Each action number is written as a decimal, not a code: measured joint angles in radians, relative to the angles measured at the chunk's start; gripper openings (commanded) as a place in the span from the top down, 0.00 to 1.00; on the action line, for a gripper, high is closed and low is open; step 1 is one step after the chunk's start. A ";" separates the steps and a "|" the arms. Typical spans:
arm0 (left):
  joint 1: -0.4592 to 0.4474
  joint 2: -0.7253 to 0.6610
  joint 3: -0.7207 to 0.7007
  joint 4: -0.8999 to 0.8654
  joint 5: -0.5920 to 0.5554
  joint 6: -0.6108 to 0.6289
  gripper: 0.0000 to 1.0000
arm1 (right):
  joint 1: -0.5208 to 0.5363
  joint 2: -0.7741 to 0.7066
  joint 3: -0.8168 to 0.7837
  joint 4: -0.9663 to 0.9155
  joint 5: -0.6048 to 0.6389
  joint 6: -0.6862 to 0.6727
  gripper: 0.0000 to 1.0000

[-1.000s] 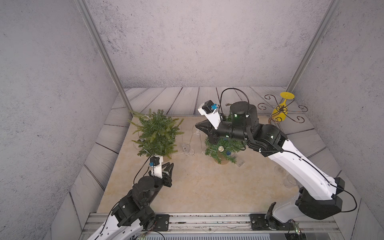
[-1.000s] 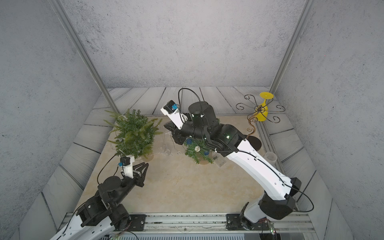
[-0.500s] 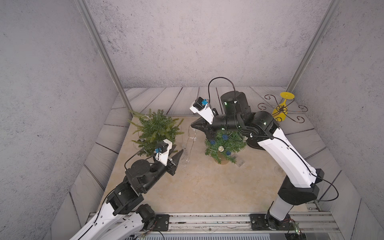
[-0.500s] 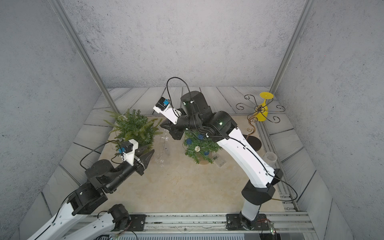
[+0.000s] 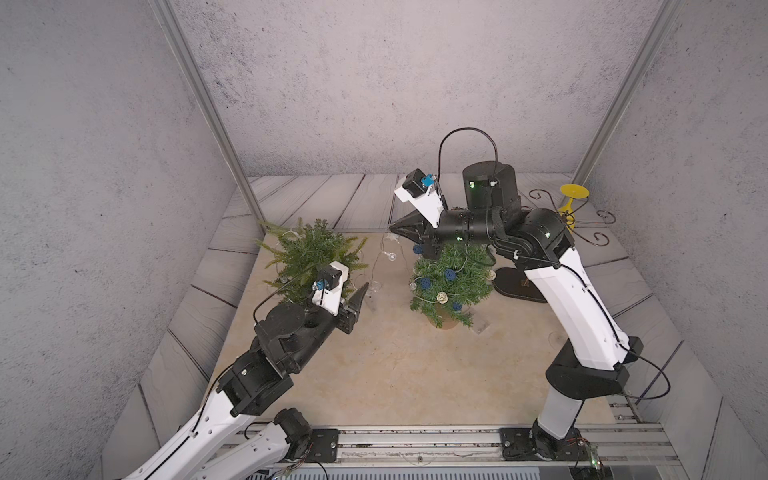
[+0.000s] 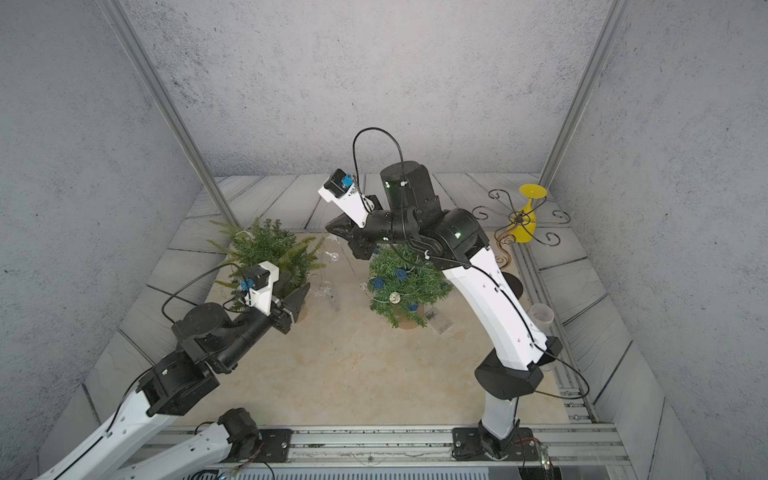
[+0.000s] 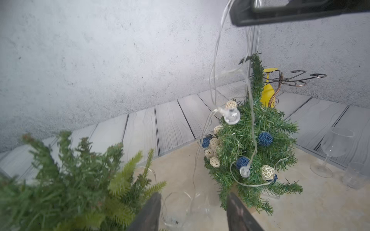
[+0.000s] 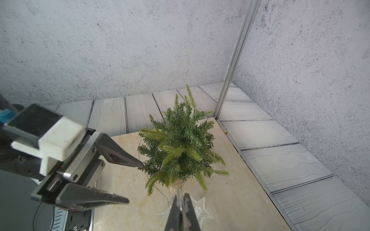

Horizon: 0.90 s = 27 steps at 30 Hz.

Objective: Wrap string light around the christmas tree
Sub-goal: Wrap the light string around the Christmas tree.

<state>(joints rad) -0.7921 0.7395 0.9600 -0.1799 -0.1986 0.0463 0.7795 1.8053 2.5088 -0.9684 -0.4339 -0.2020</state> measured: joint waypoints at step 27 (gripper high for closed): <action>0.254 0.457 0.549 -0.066 0.090 0.066 1.00 | -0.051 0.023 -0.185 0.101 -0.005 0.015 1.00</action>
<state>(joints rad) -0.5385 1.1965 1.5085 -0.2459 -0.1085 0.1127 0.7288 1.8286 2.3241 -0.8677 -0.4385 -0.1867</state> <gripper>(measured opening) 0.045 0.047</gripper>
